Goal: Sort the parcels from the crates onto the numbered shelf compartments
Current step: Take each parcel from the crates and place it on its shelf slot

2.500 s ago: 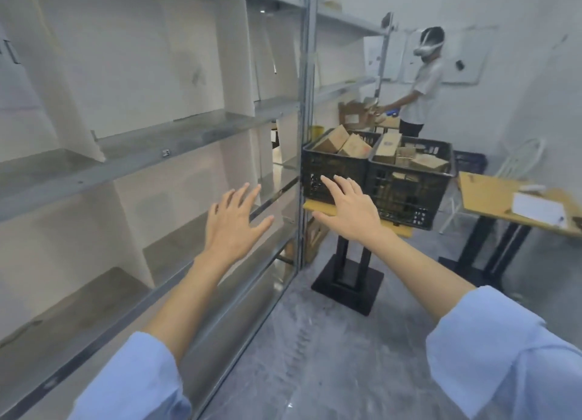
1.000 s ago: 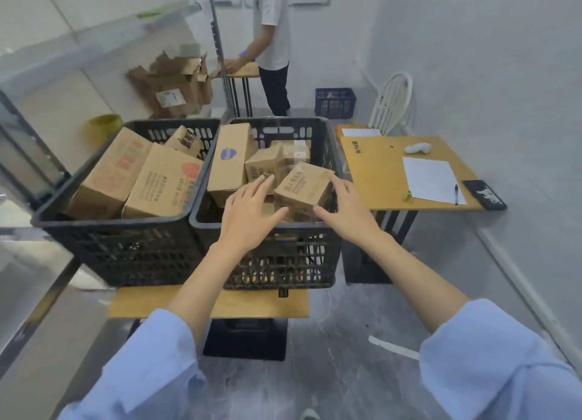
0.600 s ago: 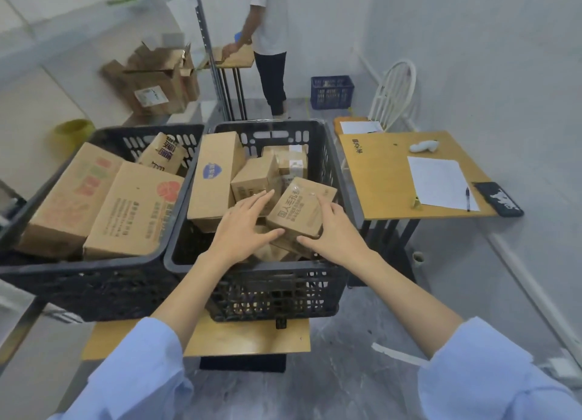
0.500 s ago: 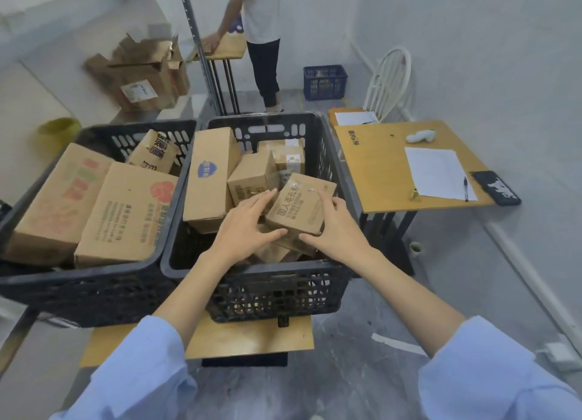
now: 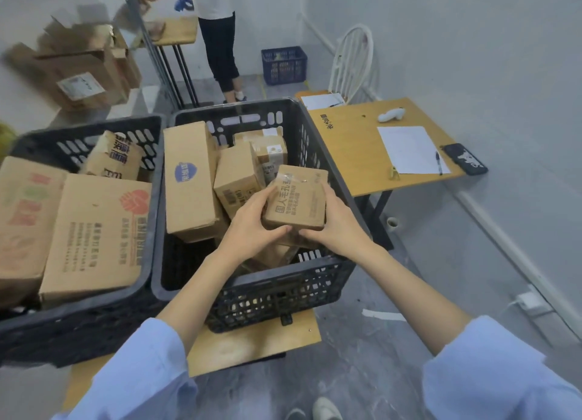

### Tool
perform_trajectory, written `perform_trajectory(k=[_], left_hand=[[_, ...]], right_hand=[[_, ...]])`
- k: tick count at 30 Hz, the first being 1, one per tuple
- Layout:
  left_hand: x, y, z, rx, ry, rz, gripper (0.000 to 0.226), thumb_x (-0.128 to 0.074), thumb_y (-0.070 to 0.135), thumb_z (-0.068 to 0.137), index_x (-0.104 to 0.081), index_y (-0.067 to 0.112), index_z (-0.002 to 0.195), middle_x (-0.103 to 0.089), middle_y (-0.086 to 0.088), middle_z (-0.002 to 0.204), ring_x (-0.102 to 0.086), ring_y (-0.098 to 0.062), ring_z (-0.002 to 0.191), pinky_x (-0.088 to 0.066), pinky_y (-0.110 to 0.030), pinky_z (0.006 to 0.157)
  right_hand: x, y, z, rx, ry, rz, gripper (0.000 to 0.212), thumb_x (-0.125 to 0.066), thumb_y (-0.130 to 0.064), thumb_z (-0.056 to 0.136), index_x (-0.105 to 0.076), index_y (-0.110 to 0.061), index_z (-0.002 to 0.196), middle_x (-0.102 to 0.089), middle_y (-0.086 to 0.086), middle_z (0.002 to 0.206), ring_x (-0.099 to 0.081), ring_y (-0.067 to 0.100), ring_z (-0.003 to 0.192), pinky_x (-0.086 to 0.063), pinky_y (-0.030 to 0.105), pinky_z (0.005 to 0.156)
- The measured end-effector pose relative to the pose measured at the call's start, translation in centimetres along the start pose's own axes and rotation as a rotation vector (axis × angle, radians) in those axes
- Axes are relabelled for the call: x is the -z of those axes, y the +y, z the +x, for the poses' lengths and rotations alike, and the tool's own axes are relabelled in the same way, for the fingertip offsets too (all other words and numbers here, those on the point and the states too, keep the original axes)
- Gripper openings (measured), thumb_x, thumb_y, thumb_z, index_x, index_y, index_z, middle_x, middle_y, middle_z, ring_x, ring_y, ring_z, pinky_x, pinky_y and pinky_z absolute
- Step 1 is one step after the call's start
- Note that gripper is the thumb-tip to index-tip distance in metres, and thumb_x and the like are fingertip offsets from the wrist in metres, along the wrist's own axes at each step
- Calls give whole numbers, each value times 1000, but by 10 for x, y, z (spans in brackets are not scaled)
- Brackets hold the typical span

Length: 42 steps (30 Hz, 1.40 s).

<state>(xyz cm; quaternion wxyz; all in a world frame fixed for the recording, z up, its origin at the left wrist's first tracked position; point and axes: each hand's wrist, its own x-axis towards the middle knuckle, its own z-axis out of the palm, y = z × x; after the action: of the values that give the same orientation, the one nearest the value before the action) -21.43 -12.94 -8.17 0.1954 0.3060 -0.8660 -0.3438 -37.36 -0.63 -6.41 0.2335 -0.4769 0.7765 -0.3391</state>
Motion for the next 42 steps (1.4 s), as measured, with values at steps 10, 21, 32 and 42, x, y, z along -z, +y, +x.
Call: perform_trajectory(k=[10,21,32,42], left_hand=[[13,24,-5,-63,109,-138,81,-82,28,77,-40,21,146,-49,6,144,-49,-8,123,-43,-24,102],[46,60,-28,-123,244,-137,78,-78,31,82,-36,25,148,-39,7,146,-37,12,125,-35,-8,99],[79,86,-103,88,433,-165,90,-78,20,81,-24,28,153,-38,12,147,-40,9,125,-36,-18,102],[90,118,-208,207,706,-7,92,-80,15,79,-27,24,153,-35,9,135,-49,-6,120,-55,-29,93]], right_hand=[[16,-6,-15,68,154,118,108,-87,-28,73,-18,-27,156,-42,-6,153,-40,14,139,-38,37,111],[44,-38,-21,222,60,283,109,-88,-19,72,-18,-27,156,-33,-6,156,-37,10,140,-43,47,110],[38,-86,-34,388,-74,389,95,-81,-32,80,-23,-29,154,-33,-13,154,-40,10,137,-44,51,109],[14,-122,-79,561,-314,378,101,-81,-14,79,-19,-24,158,-35,-10,144,-37,12,135,-46,34,106]])
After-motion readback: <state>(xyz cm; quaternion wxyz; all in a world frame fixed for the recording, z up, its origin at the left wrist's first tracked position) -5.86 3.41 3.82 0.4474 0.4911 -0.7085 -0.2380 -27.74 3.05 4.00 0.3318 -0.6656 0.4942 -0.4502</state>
